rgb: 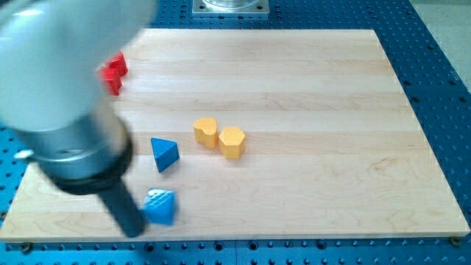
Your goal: Move the cube below the triangle
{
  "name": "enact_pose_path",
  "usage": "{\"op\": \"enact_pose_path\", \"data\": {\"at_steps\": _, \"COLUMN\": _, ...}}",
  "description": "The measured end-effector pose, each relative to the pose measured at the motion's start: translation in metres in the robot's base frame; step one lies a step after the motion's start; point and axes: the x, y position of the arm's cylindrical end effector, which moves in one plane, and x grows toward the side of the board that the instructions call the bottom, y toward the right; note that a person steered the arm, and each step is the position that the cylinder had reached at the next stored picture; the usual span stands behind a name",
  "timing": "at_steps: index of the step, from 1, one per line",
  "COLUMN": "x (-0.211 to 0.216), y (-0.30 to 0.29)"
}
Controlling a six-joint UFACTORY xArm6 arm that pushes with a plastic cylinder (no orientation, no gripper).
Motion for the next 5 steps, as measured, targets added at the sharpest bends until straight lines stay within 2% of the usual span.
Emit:
{"op": "enact_pose_path", "data": {"at_steps": 2, "x": -0.008, "y": 0.091}}
{"op": "enact_pose_path", "data": {"at_steps": 5, "x": -0.028, "y": 0.112}}
